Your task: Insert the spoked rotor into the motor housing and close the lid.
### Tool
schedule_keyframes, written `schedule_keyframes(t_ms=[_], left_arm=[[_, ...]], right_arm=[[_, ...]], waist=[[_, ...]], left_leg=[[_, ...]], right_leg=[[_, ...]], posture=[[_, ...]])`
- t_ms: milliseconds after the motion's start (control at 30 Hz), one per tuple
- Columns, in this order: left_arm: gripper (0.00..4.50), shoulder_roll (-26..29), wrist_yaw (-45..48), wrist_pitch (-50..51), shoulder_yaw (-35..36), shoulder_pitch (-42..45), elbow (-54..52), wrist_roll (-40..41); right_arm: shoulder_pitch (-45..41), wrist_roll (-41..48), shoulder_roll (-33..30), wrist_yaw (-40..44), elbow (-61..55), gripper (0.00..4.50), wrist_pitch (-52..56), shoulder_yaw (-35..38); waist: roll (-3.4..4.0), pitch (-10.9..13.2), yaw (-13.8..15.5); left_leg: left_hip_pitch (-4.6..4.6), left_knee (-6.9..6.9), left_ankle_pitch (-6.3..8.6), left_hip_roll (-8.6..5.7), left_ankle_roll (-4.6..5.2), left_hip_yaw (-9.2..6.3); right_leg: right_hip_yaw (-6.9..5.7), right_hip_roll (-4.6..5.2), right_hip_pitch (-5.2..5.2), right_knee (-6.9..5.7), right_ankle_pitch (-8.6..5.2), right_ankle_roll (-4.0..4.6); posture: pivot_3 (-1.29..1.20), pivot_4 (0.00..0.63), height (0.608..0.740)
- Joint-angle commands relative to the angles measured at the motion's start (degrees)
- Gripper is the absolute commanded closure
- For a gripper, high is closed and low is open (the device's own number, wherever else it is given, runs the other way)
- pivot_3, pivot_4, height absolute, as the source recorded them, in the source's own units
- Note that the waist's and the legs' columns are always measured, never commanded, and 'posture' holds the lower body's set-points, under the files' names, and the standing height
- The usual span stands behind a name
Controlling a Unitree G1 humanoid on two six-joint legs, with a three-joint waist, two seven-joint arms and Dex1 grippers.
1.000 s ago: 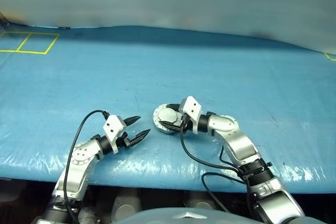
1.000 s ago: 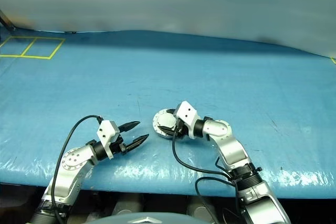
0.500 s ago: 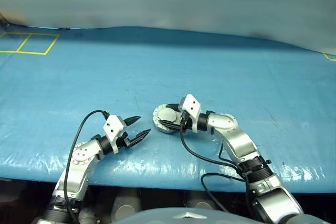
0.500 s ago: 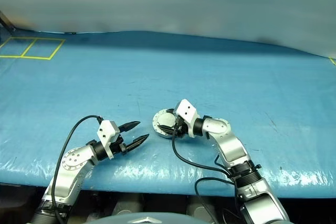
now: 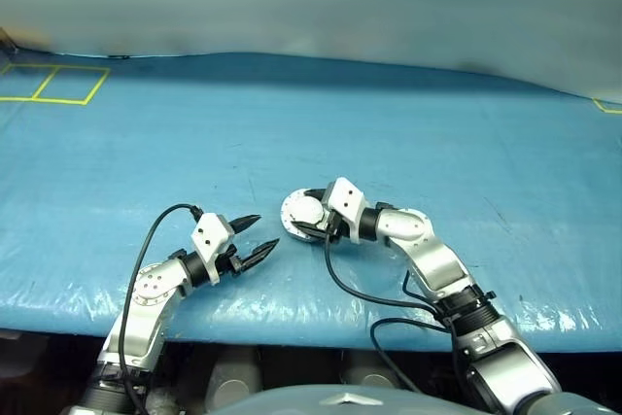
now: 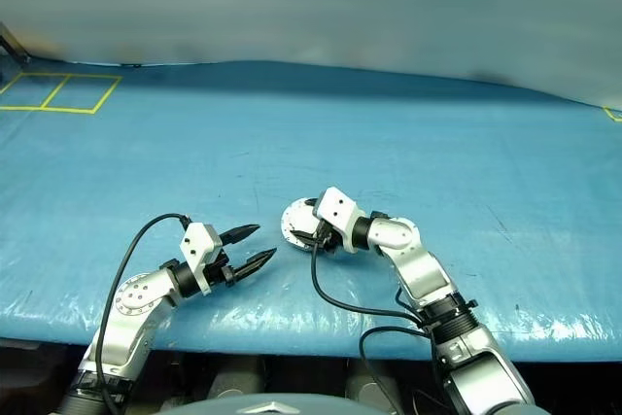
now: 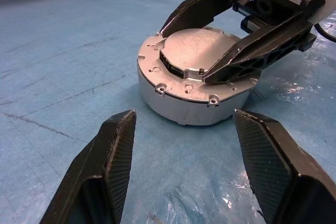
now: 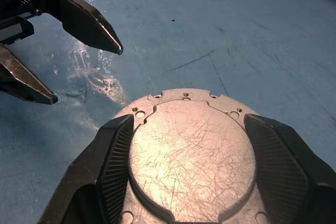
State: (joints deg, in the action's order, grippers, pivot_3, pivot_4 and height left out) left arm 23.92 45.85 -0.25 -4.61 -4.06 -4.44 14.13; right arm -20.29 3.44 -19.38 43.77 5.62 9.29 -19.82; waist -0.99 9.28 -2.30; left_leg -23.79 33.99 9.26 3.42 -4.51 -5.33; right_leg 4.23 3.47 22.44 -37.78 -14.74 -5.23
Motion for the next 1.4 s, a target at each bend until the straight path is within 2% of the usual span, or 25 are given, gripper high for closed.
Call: schedule_keyframes(t_ms=[33, 267, 700, 1100, 1300, 1400], left_arm=[[1.34, -0.1, -0.1, -0.4, 0.4, 0.1, 0.0, 0.5], [1.34, 0.0, 0.1, -0.4, 0.3, 0.1, 0.0, 0.4], [1.34, 0.1, 0.2, -0.2, 0.2, 0.2, -0.1, 0.4], [1.34, -0.1, 0.0, -0.1, 0.5, -0.3, -0.1, 0.6], [1.34, -0.2, -0.1, 0.0, 0.4, -0.4, -0.1, 0.6], [1.34, -0.2, -0.1, 0.0, 0.4, -0.5, -0.2, 0.6]], right_arm=[[1.5, -0.5, -0.3, -0.5, 3.6, 1.47, 4.0, 0.7], [2.1, 2.8, -0.5, 2.7, 1.1, 1.47, 7.8, 1.3], [1.3, -0.7, -0.7, -0.5, 2.5, 1.47, 6.6, 0.4], [0.9, 1.9, 1.6, -2.9, 2.6, 1.47, 15.5, 2.4], [0.4, -2.8, 0.9, -6.8, 3.9, 1.47, 11.6, 0.8], [0.9, 1.3, 1.9, -5.0, 2.2, 1.47, 13.2, 2.4]], waist=[[-0.01, 0.0, 0.0], [0.00, 0.0, 0.1], [-0.01, 0.0, 0.0], [-0.04, -0.1, -0.2], [-0.02, -0.1, -0.2], [-0.02, -0.2, -0.1]], left_leg=[[0.00, 0.01, 0.00, 0.00, 0.00, 0.00], [-0.03, -0.09, -0.12, 0.00, 0.21, 0.02], [-0.01, -0.12, 0.03, 0.03, -0.01, 0.04], [0.02, -0.12, 0.09, 0.06, -0.11, 0.05], [0.01, -0.12, 0.10, 0.05, -0.13, 0.07], [0.00, -0.12, 0.10, 0.05, -0.13, 0.09]], right_leg=[[0.00, 0.00, 0.00, 0.00, 0.00, 0.00], [0.01, 0.00, 0.04, 0.00, 0.01, 0.01], [0.00, 0.00, 0.08, 0.04, -0.06, 0.10], [-0.01, 0.01, 0.09, 0.04, -0.06, 0.11], [0.00, 0.04, 0.13, 0.08, -0.06, 0.11], [-0.01, 0.05, 0.14, 0.10, -0.06, 0.11]], posture=[[0.00, 0.150, 0.740], [0.00, 0.150, 0.740], [0.00, 0.150, 0.740], [0.00, 0.150, 0.740], [0.00, 0.150, 0.740], [0.00, 0.150, 0.740]])
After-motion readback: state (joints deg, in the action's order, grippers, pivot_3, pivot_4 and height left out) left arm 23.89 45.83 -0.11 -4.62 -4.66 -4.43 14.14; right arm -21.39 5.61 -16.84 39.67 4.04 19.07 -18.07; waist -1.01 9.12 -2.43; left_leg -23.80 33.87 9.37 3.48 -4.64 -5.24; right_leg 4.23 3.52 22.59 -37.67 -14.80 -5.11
